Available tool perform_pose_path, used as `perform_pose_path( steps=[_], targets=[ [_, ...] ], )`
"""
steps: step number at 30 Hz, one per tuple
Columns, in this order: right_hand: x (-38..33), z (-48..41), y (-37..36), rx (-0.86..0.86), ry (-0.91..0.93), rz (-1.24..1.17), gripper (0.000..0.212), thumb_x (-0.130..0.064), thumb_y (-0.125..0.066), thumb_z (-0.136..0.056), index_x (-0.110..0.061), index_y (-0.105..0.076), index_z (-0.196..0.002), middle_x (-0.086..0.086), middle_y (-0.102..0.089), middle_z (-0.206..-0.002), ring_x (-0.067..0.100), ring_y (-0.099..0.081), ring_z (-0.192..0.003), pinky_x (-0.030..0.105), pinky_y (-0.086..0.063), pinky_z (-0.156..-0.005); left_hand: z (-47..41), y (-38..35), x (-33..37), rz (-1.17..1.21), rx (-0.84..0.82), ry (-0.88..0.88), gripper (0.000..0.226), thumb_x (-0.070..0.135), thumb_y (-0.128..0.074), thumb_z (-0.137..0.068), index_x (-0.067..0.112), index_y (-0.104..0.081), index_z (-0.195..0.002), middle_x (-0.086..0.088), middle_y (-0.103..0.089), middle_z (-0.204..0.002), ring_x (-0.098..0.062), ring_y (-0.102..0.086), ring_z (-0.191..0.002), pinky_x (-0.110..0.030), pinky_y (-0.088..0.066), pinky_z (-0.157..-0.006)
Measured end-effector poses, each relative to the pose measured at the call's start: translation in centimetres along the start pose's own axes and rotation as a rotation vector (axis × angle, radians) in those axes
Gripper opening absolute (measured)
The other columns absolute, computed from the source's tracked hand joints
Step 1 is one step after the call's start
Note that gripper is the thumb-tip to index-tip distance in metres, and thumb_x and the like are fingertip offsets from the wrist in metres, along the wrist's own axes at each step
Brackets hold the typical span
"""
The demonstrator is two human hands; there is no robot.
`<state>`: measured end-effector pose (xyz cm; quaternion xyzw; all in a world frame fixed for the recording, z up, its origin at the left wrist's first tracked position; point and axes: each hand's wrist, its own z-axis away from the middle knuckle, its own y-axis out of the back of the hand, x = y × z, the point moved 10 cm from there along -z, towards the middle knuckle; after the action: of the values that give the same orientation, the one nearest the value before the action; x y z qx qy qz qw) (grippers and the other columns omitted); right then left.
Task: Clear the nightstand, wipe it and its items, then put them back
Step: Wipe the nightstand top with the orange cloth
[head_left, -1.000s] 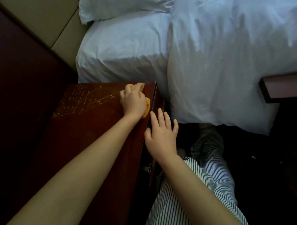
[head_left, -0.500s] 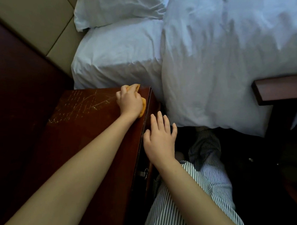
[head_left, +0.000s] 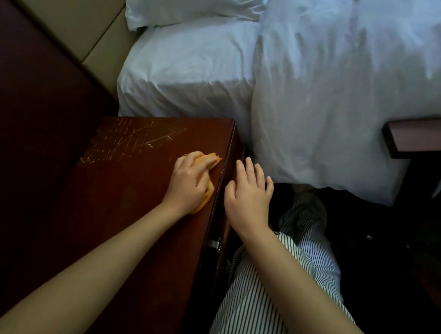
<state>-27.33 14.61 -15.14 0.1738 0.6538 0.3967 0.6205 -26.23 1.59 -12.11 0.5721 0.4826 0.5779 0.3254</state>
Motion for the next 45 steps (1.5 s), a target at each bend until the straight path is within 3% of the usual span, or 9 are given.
perform_pose_path(
  steps=[6,10,15,20,23,27,34,39,45],
  targets=[
    [-2.1,1.0,-1.1,-0.088,0.147,0.033,0.053,-0.03,-0.031,-0.1,-0.024,-0.018,-0.15,-0.002,-0.007,-0.159,0.015,0.001,-0.145,0.036,0.007,-0.114,2.6,3.2,-6.7,-0.026,0.105,0.288,0.038,0.013,-0.043,-0.095,0.024,-0.054,-0.13,-0.006,-0.045,-0.132,-0.025,-0.036,-0.119,-0.03,-0.029,-0.097],
    [-3.1,1.0,-1.8,-0.087,0.182,0.036,0.052,-0.03,-0.032,-0.1,-0.023,-0.019,-0.15,-0.001,-0.006,-0.159,0.014,0.001,-0.145,0.036,0.007,-0.114,0.8,2.9,-6.4,-0.055,0.211,0.507,0.039,0.016,-0.04,-0.095,0.024,-0.051,-0.131,-0.006,-0.042,-0.137,-0.025,-0.035,-0.124,-0.035,-0.03,-0.102],
    [-4.2,1.3,-2.1,-0.03,0.169,0.015,0.052,-0.031,-0.029,-0.098,-0.023,-0.025,-0.149,0.0,-0.01,-0.159,0.015,-0.003,-0.145,0.033,0.006,-0.114,0.5,0.7,-1.6,-0.003,0.091,0.172,0.037,0.017,-0.042,-0.095,0.022,-0.053,-0.13,-0.007,-0.048,-0.133,-0.027,-0.039,-0.121,-0.036,-0.034,-0.1],
    [-6.0,1.8,-3.3,-0.046,0.243,0.082,0.053,-0.033,-0.028,-0.096,-0.023,-0.026,-0.148,0.0,-0.012,-0.158,0.015,-0.003,-0.145,0.034,0.008,-0.113,5.6,2.4,-4.0,0.008,-0.006,-0.008,0.041,0.02,-0.039,-0.09,0.023,-0.057,-0.127,-0.006,-0.054,-0.124,-0.026,-0.044,-0.113,-0.032,-0.03,-0.096],
    [-6.5,1.6,-3.1,-0.008,0.273,0.079,0.059,-0.035,-0.025,-0.089,-0.021,-0.033,-0.146,0.001,-0.019,-0.157,0.017,-0.009,-0.145,0.035,0.007,-0.113,8.2,4.9,-10.3,0.0,0.029,0.134,0.042,0.022,-0.038,-0.088,0.024,-0.058,-0.125,-0.006,-0.052,-0.126,-0.027,-0.042,-0.115,-0.033,-0.03,-0.095],
    [-6.8,1.2,-2.9,0.082,0.262,0.1,0.067,-0.041,-0.016,-0.085,-0.017,-0.041,-0.142,0.005,-0.029,-0.153,0.022,-0.018,-0.144,0.039,0.001,-0.114,9.6,9.4,-20.1,-0.07,0.172,0.498,0.038,0.015,-0.042,-0.095,0.021,-0.054,-0.13,-0.012,-0.045,-0.133,-0.033,-0.038,-0.12,-0.039,-0.033,-0.099],
    [-11.5,2.1,-6.2,0.031,0.415,0.291,0.057,-0.035,-0.028,-0.089,-0.012,-0.048,-0.137,0.01,-0.042,-0.146,0.029,-0.033,-0.138,0.041,-0.004,-0.11,7.3,10.1,-23.1,-0.113,0.286,0.77,0.037,0.018,-0.04,-0.096,0.024,-0.051,-0.131,-0.006,-0.041,-0.137,-0.029,-0.034,-0.124,-0.041,-0.03,-0.103],
    [-11.3,1.9,-8.1,-0.058,0.465,0.431,0.06,-0.039,-0.019,-0.093,-0.015,-0.033,-0.146,0.006,-0.026,-0.154,0.023,-0.014,-0.145,0.038,0.01,-0.112,4.6,8.5,-20.1,-0.075,0.208,0.574,0.039,0.016,-0.039,-0.096,0.026,-0.05,-0.132,-0.005,-0.041,-0.139,-0.027,-0.034,-0.124,-0.039,-0.031,-0.102],
    [-11.2,1.7,-8.6,-0.074,0.449,0.46,0.069,-0.043,-0.007,-0.088,-0.016,-0.026,-0.149,0.002,-0.013,-0.158,0.021,-0.007,-0.146,0.038,0.007,-0.114,7.0,7.7,-18.0,-0.03,0.099,0.258,0.038,0.014,-0.041,-0.095,0.026,-0.054,-0.129,-0.007,-0.046,-0.133,-0.028,-0.035,-0.122,-0.039,-0.032,-0.1]
  ],
)
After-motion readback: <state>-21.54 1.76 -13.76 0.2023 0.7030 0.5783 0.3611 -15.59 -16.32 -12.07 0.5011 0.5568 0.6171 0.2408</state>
